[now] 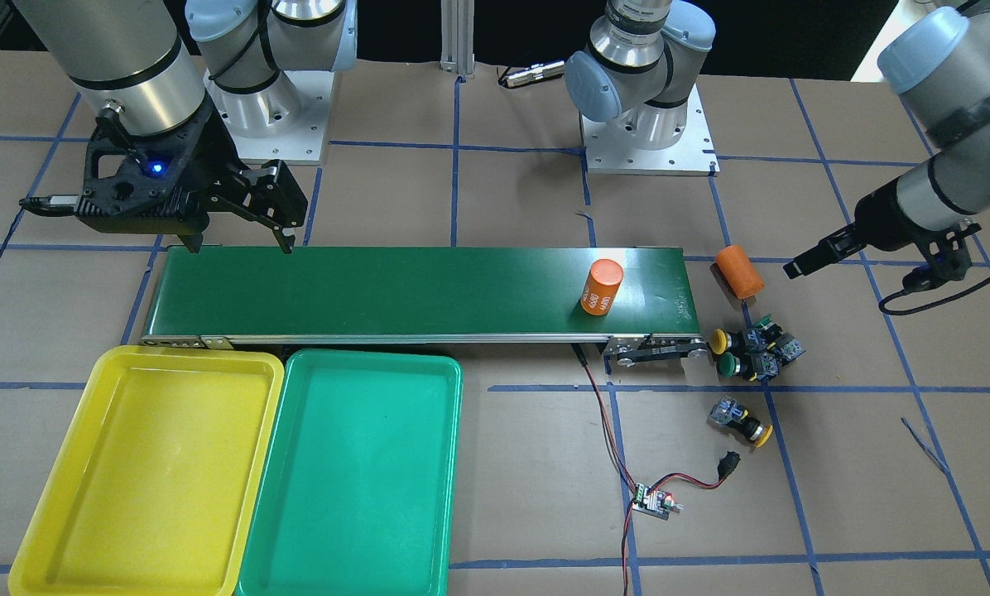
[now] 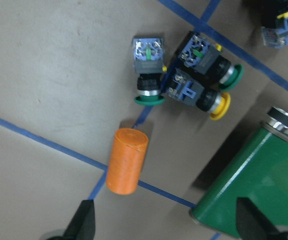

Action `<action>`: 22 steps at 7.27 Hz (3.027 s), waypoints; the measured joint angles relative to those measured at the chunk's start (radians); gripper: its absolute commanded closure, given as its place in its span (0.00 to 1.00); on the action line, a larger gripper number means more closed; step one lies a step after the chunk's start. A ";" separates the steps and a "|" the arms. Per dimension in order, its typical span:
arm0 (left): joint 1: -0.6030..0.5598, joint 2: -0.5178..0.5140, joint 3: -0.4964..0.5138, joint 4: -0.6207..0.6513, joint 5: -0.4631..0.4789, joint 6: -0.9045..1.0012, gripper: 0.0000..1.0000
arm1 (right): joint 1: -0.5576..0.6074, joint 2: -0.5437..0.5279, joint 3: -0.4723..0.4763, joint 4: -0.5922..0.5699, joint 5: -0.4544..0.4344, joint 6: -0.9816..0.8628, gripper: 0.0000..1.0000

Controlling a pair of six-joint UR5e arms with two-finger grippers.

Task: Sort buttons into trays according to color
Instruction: 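Move the left gripper to the lying orange cylinder nearer the robot, then grasp the lying orange cylinder with the left gripper and lift it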

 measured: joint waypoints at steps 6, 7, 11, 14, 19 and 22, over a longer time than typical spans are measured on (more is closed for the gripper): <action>0.061 -0.001 -0.297 0.340 0.059 0.054 0.00 | 0.000 -0.002 0.000 -0.001 0.000 0.000 0.00; 0.062 -0.011 -0.308 0.360 0.049 0.041 0.02 | 0.000 -0.002 0.000 -0.001 0.000 0.000 0.00; 0.063 -0.058 -0.315 0.380 -0.035 0.013 1.00 | 0.000 -0.001 0.000 -0.001 0.000 0.000 0.00; 0.063 -0.069 -0.304 0.383 -0.050 -0.002 1.00 | 0.000 -0.001 0.000 -0.001 0.000 0.000 0.00; -0.006 -0.025 -0.081 0.228 -0.050 -0.297 1.00 | 0.000 0.001 0.000 -0.001 0.000 0.000 0.00; -0.174 0.000 -0.042 0.179 -0.090 -0.588 1.00 | 0.000 0.001 0.001 -0.001 0.000 0.000 0.00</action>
